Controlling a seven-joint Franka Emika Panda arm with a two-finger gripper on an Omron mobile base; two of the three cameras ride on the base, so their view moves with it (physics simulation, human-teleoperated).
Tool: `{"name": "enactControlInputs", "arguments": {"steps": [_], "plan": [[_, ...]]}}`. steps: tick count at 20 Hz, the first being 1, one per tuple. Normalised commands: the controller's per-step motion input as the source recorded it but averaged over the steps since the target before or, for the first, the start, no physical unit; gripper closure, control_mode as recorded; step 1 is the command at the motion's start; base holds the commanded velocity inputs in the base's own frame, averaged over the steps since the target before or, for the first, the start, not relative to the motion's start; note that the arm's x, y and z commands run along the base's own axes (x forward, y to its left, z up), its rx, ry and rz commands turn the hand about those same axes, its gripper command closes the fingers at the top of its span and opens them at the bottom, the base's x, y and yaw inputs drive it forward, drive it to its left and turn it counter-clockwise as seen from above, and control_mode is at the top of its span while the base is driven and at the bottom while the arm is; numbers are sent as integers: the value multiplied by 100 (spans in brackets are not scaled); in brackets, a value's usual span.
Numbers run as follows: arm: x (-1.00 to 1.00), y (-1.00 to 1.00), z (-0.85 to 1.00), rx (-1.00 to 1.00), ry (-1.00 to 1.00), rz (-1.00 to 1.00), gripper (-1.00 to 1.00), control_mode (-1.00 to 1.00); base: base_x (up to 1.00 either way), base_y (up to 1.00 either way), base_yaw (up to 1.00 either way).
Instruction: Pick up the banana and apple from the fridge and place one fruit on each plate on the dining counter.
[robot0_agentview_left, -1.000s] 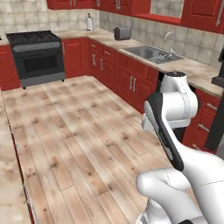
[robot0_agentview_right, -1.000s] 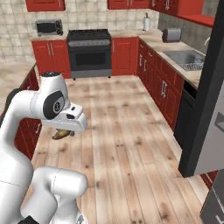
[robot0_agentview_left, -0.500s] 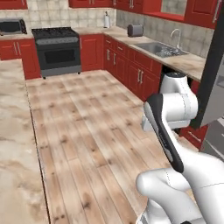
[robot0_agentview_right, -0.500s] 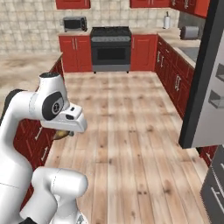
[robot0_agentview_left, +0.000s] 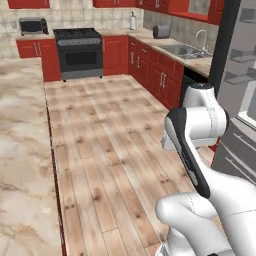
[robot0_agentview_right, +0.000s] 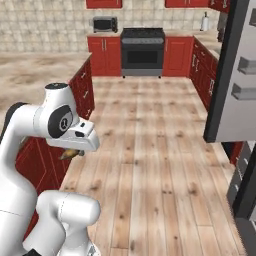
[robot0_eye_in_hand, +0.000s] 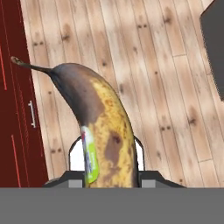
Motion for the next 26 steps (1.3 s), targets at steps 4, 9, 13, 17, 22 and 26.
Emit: {"name": "enactControlInputs", "arguments": {"steps": [4,9,13,17,22,26], "plan": [[0,0,0,0,0,0,100,100,-100,9,22],[0,0,0,0,0,0,100,100,-86,6,29],[0,0,0,0,0,0,100,100,-48,0,43],[0,0,0,0,0,0,100,100,-66,14,39],[0,0,0,0,0,0,100,100,-80,25,35],[0,0,0,0,0,0,100,100,-78,71,23]]}}
